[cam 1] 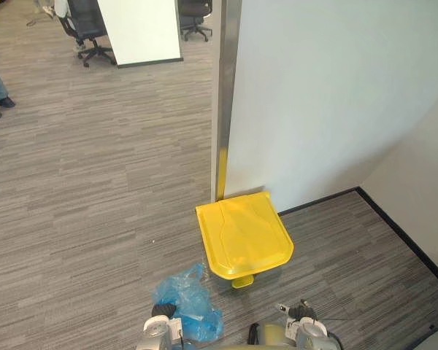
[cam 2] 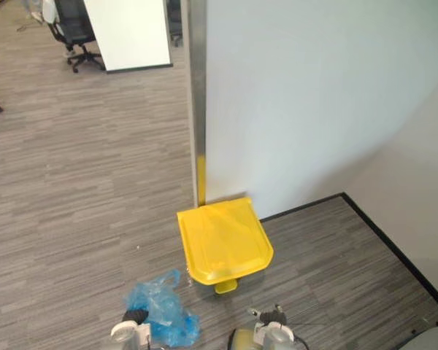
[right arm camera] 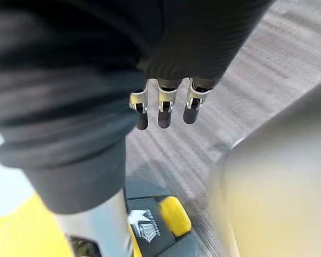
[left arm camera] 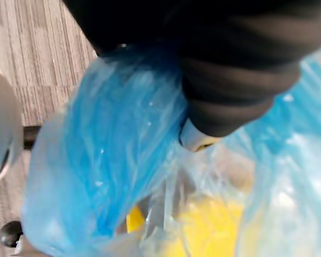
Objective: Gather rubbish on tea table into small bin, then transfer packed bag to large trash can.
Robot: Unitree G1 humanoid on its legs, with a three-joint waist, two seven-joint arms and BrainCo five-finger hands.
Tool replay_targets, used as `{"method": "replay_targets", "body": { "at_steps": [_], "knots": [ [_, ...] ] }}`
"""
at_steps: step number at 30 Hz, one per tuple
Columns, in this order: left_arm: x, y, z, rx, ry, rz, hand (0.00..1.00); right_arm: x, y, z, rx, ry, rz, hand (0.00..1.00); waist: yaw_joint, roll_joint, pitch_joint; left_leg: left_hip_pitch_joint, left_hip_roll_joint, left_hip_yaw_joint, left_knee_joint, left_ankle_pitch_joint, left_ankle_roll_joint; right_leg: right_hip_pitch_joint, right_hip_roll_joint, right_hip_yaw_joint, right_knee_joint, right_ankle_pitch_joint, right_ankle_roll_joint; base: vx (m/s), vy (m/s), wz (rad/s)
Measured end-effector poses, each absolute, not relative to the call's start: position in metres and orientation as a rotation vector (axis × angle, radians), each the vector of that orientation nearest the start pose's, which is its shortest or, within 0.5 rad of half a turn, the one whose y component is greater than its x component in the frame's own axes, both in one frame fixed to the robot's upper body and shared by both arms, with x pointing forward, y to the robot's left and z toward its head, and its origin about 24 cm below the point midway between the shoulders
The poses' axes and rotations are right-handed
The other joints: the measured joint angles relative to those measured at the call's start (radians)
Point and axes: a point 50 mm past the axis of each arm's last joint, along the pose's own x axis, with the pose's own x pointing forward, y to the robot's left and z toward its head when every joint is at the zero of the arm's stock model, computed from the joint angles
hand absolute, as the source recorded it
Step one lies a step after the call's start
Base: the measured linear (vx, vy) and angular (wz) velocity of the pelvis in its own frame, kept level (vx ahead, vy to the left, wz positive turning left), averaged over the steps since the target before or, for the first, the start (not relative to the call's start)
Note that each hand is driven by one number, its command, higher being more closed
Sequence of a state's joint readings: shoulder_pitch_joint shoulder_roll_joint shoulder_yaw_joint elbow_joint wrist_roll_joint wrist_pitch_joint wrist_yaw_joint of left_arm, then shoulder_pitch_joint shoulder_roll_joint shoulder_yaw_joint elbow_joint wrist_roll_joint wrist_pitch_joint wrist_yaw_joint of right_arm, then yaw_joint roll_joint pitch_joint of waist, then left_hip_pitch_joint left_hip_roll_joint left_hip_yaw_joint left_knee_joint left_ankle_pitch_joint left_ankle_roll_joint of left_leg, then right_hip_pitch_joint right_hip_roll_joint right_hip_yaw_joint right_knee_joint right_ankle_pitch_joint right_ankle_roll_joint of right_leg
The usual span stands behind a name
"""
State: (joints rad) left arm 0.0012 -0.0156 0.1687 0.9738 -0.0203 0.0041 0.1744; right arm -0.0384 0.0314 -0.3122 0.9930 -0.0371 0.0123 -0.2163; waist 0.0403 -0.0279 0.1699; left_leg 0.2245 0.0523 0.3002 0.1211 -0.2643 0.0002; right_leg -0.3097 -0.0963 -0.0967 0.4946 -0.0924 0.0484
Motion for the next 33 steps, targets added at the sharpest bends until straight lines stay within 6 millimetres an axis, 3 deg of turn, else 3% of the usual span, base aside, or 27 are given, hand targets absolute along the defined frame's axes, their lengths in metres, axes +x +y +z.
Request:
{"method": "replay_targets", "body": {
  "at_steps": [1,4,5,6,8,13,16,21,26,29,33],
  "knots": [
    [0.142,0.176,-0.147,-0.035,0.977,0.327,1.00,0.145,-0.187,-0.145,0.048,0.978,-0.446,0.00,-0.001,-0.011,0.021,-0.001,0.010,-0.009,0.035,-0.028,-0.008,-0.030,0.012,-0.012,-0.120,0.040,-0.001,0.13,-0.034,0.22],
    [0.145,0.179,-0.145,-0.050,0.966,0.348,1.00,0.143,-0.190,-0.146,0.057,0.984,-0.476,0.00,0.000,-0.030,0.038,-0.006,0.006,-0.018,0.111,-0.086,-0.034,-0.044,0.011,-0.011,-0.180,0.040,0.011,0.26,-0.129,0.24],
    [0.149,0.180,-0.144,-0.061,0.955,0.362,1.00,0.141,-0.191,-0.146,0.071,0.986,-0.503,0.00,-0.001,-0.044,0.051,-0.006,-0.005,-0.043,0.171,-0.134,-0.061,-0.030,0.004,-0.002,-0.187,0.037,0.042,0.34,-0.166,0.14],
    [0.153,0.178,-0.143,-0.076,0.946,0.378,1.00,0.144,-0.198,-0.144,0.080,0.973,-0.532,0.00,0.004,-0.003,0.070,-0.018,0.025,-0.057,0.210,-0.154,-0.078,-0.039,0.020,-0.020,-0.154,0.027,0.064,0.33,-0.152,0.08],
    [0.161,0.173,-0.140,-0.088,0.925,0.375,1.00,0.149,-0.204,-0.141,0.101,0.945,-0.569,0.00,-0.001,0.024,0.093,-0.028,0.047,-0.092,0.214,-0.168,-0.077,-0.049,0.038,-0.040,-0.129,0.022,0.061,0.24,-0.091,0.20],
    [0.168,0.173,-0.137,-0.087,0.898,0.369,1.00,0.144,-0.208,-0.140,0.138,0.929,-0.619,0.00,0.000,0.017,0.099,-0.087,0.099,-0.209,0.360,-0.198,-0.046,-0.073,0.046,-0.089,0.009,-0.100,0.012,0.19,-0.115,0.29],
    [0.182,0.171,-0.131,-0.099,0.865,0.365,1.00,0.147,-0.209,-0.138,0.163,0.916,-0.629,0.00,0.008,0.025,0.090,-0.131,0.112,-0.235,0.331,-0.224,-0.071,-0.129,0.052,-0.115,0.034,-0.122,0.007,0.11,-0.041,0.17],
    [0.186,0.163,-0.129,-0.108,0.859,0.343,1.00,0.161,-0.204,-0.133,0.140,0.884,-0.580,0.00,0.013,0.050,0.072,-0.118,0.117,-0.257,0.238,-0.182,-0.099,-0.148,0.049,-0.125,0.031,-0.123,-0.002,0.11,-0.006,0.06],
    [0.200,0.158,-0.118,-0.064,0.784,0.287,1.00,0.194,-0.178,-0.116,0.091,0.777,-0.418,0.00,0.018,0.067,0.007,-0.179,0.124,-0.302,0.160,-0.088,-0.114,-0.161,0.040,-0.191,-0.050,-0.107,-0.019,0.05,-0.061,0.40],
    [0.201,0.156,-0.114,-0.031,0.755,0.253,1.00,0.230,-0.169,-0.084,0.073,0.597,-0.352,0.00,0.026,0.074,-0.019,-0.231,0.144,-0.329,0.153,-0.039,-0.103,-0.159,0.042,-0.235,-0.101,-0.089,-0.024,0.02,-0.142,0.43],
    [0.199,0.159,-0.112,0.011,0.739,0.227,1.00,0.263,-0.174,-0.040,0.090,0.385,-0.357,0.00,0.033,0.065,-0.039,-0.241,0.176,-0.339,0.098,0.019,-0.119,-0.158,0.052,-0.275,-0.116,-0.081,-0.022,0.00,-0.167,0.32]
  ]
}}
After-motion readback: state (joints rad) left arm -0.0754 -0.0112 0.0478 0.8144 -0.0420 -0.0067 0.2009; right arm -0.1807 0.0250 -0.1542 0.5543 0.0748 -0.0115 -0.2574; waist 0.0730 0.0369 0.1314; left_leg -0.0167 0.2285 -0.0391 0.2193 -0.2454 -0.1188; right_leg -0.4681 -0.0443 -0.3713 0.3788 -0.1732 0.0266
